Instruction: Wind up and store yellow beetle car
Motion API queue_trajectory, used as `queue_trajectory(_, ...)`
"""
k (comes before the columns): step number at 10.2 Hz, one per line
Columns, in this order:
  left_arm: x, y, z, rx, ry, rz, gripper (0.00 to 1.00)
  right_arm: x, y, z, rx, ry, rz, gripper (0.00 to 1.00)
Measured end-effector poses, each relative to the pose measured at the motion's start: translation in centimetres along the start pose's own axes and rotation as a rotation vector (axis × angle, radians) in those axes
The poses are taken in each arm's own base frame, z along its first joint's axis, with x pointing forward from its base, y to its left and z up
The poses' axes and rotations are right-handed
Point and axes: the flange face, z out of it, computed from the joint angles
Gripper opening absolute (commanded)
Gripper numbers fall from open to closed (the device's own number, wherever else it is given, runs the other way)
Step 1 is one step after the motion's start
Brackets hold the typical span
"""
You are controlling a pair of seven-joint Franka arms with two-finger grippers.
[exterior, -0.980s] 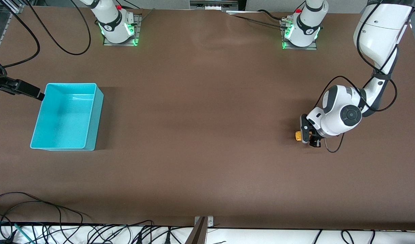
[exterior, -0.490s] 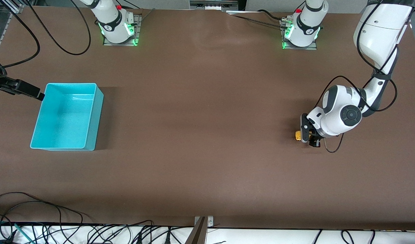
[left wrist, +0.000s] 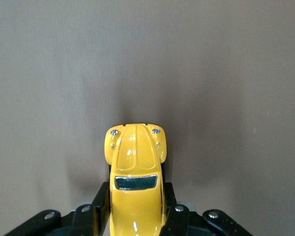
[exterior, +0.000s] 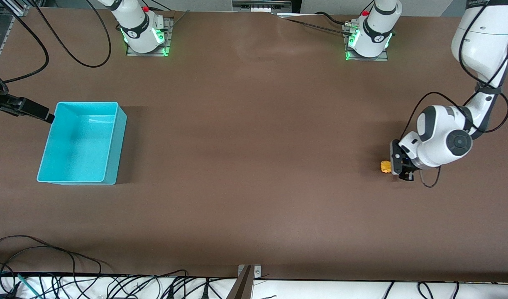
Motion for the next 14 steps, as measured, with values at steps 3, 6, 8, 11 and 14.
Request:
queue_trajectory(3,-6.2,0.4,0.1,0.012,0.005,0.003,0.09,0.0,0.0,0.0,0.0,0.0,0.0,1.0)
queue_trajectory(6,-7.5,0.5,0.1,0.016,0.006,-0.001,0.09,0.0,0.0,0.0,0.0,0.0,0.0,1.0)
queue_trajectory(8,-8.0,0.6,0.1,0.018,0.006,0.011,0.09,0.0,0.0,0.0,0.0,0.0,0.001,1.0)
queue_trajectory(11,-9.1,0.7,0.1,0.02,0.006,0.006,0.11,0.0,0.0,0.0,0.0,0.0,0.001,1.0)
queue_trajectory(14,-9.1,0.7,0.1,0.02,0.006,0.006,0.99,0.0,0.0,0.0,0.0,0.0,0.001,1.0)
